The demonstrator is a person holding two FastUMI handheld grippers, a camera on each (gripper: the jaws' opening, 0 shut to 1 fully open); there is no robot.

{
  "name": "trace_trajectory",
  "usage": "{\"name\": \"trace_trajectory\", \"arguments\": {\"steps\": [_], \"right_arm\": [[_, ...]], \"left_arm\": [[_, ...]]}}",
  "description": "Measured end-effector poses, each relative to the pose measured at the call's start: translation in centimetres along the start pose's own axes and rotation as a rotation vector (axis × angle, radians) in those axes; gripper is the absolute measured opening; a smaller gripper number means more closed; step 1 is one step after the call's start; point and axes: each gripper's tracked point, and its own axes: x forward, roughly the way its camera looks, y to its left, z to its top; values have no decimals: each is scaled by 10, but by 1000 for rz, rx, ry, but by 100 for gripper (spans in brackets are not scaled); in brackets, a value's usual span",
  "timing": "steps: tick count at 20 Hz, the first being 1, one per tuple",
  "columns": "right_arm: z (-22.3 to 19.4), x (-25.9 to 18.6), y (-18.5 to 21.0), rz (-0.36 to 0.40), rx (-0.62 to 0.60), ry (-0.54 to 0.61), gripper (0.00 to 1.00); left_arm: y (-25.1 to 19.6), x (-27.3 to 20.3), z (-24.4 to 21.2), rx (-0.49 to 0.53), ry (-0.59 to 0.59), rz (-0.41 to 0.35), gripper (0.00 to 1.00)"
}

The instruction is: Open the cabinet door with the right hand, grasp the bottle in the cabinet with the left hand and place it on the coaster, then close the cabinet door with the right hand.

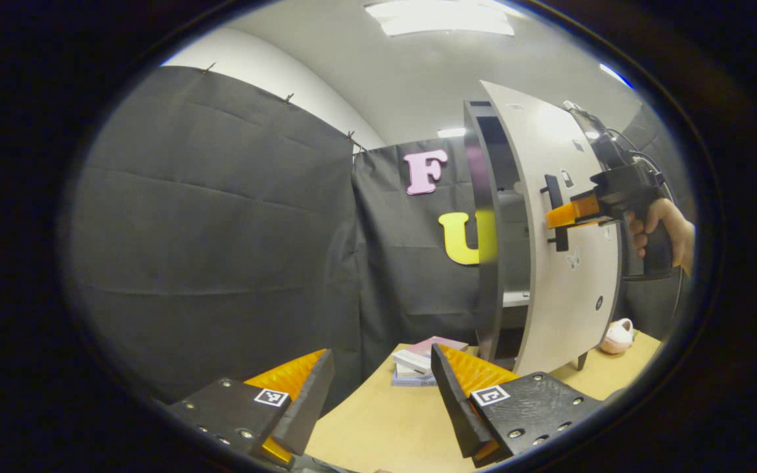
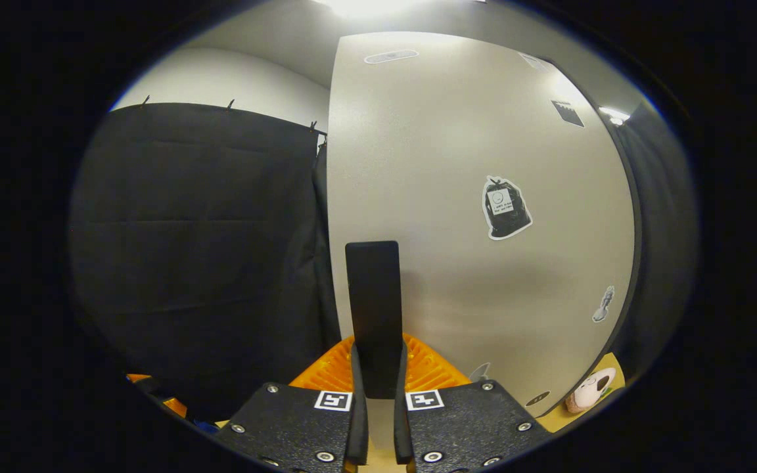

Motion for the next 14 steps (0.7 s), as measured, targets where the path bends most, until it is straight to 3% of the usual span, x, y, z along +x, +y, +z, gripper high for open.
{"name": "trace_trajectory", "arguments": {"steps": [6,14], "right_arm": [[-1,-12,-4,62,6,2,16],[-1,-34,-11,114,10,6,16]], "left_arm": [[-38,-16,10,23,-16,-32,82],[-93,-23,19,21,-37,-106,84]]}}
